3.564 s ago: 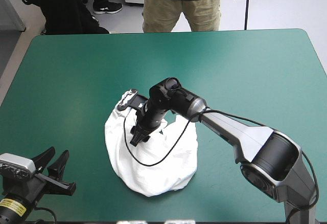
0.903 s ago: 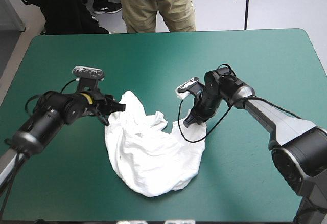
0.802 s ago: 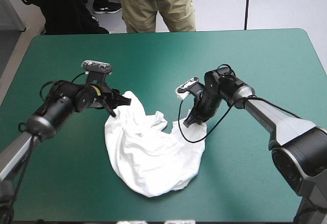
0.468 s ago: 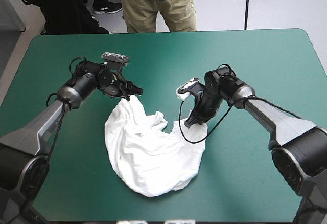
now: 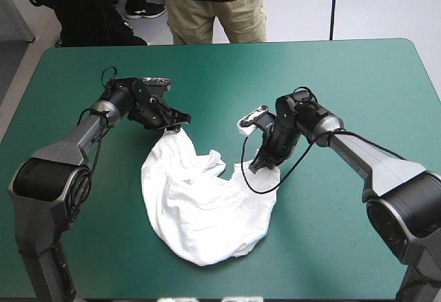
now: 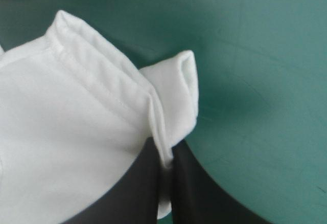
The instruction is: Fold the cloth
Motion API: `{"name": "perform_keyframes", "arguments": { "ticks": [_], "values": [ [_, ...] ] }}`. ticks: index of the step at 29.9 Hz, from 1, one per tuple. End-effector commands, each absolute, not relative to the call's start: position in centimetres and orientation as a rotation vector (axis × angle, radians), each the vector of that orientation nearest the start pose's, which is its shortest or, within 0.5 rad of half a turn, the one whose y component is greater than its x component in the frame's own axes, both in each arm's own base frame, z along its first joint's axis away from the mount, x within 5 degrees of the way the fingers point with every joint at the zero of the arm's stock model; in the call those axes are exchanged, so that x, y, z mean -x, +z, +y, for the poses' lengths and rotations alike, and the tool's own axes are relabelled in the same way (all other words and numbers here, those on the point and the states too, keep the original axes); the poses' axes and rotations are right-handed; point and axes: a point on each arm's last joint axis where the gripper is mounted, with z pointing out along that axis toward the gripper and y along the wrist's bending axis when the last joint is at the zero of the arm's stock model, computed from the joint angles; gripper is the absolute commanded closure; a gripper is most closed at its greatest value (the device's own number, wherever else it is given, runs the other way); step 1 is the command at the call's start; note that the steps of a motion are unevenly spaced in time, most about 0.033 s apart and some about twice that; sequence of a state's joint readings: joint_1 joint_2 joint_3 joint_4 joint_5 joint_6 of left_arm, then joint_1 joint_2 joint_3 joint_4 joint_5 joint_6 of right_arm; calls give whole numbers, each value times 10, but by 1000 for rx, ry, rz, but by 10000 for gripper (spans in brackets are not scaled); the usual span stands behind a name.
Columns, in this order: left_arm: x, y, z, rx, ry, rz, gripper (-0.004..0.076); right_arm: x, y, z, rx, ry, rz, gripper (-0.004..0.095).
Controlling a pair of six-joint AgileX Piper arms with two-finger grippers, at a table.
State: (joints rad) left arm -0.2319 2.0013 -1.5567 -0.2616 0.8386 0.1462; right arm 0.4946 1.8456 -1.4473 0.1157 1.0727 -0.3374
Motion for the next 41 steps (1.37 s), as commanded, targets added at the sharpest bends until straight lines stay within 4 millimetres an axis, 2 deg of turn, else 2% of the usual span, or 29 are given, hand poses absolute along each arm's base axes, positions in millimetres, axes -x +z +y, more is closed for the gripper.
{"name": "perform_keyframes", "arguments": {
  "ticks": [1,3,5,9,15,18,23,29,34,36,41],
  "values": [
    [-415,227,-123,-371,-366,2693,384,-326,271,184,1100,190,2631,926],
    [-415,224,-123,-397,-353,2698,391,-326,271,185,1100,190,2626,926],
    [-415,224,-121,-409,-333,2698,454,-327,271,185,1096,190,2617,926],
    [-416,225,-121,-466,-308,2683,738,-329,272,186,1062,194,2596,926],
    [-417,228,-121,-479,-305,2665,739,-330,278,186,1019,200,2578,926],
    [-417,245,-119,-487,-293,2622,739,-326,290,184,1000,202,2553,926],
    [-411,289,-113,-528,-211,2502,739,-313,323,173,954,166,2469,926],
    [-388,361,-105,-527,-171,2318,739,-286,377,148,870,48,2327,926],
    [-351,438,-96,-497,-166,2106,739,-255,430,119,755,-67,2166,926],
    [-330,471,-91,-483,-162,2007,739,-239,457,107,703,-95,2077,926],
    [-276,534,-76,-454,-116,1805,739,-199,521,83,593,-88,1850,926]
  ]
}}
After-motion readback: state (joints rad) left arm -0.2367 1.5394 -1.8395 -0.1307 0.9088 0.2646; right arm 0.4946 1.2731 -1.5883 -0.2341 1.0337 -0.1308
